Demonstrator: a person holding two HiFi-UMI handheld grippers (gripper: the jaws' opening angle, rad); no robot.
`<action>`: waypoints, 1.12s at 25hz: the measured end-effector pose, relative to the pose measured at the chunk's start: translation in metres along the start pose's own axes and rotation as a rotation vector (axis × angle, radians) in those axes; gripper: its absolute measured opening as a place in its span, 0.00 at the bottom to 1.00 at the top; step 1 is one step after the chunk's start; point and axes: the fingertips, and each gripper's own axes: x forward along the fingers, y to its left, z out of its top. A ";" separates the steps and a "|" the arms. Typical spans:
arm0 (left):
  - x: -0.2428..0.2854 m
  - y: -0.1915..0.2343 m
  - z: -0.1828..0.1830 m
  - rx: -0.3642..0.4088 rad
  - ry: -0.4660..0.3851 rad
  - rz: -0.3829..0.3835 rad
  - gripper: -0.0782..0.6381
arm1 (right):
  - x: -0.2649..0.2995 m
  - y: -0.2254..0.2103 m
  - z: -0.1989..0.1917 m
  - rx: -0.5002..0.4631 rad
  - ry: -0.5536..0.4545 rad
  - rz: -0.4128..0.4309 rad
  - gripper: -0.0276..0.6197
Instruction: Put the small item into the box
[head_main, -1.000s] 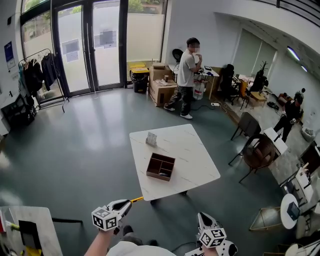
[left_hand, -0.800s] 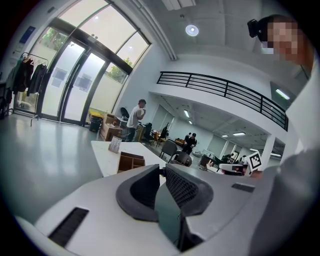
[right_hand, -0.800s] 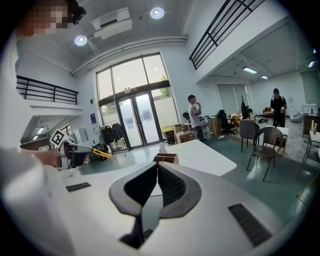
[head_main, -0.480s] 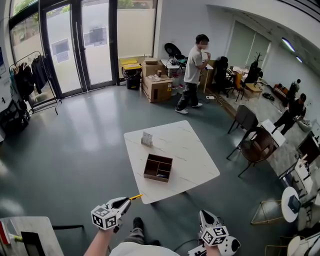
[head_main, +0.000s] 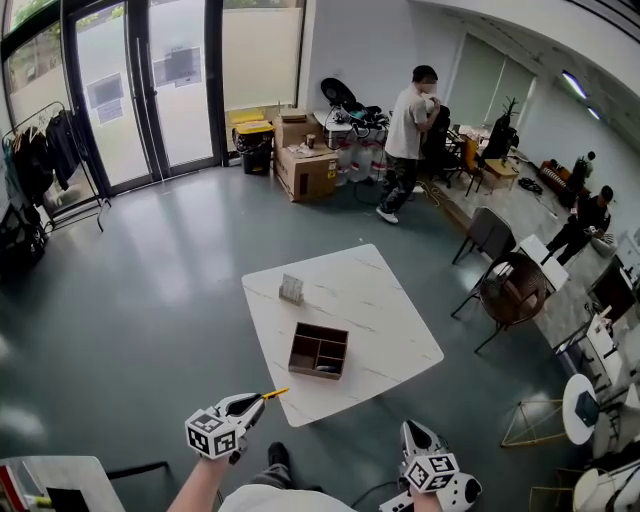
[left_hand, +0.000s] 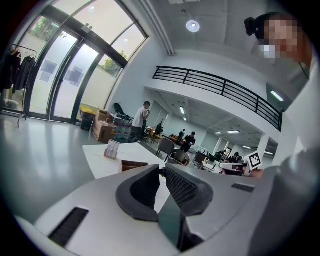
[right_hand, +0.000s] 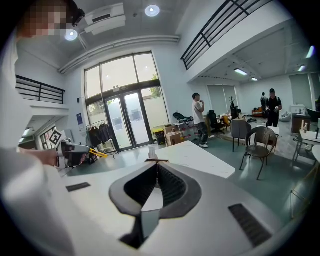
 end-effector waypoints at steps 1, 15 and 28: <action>0.004 0.005 0.004 -0.001 0.003 -0.005 0.18 | 0.005 0.000 0.003 0.004 0.001 -0.007 0.09; 0.042 0.078 0.042 0.006 0.054 -0.101 0.18 | 0.069 0.026 0.036 0.021 0.004 -0.110 0.09; 0.073 0.104 0.064 0.030 0.082 -0.185 0.18 | 0.076 0.029 0.037 0.039 0.001 -0.204 0.09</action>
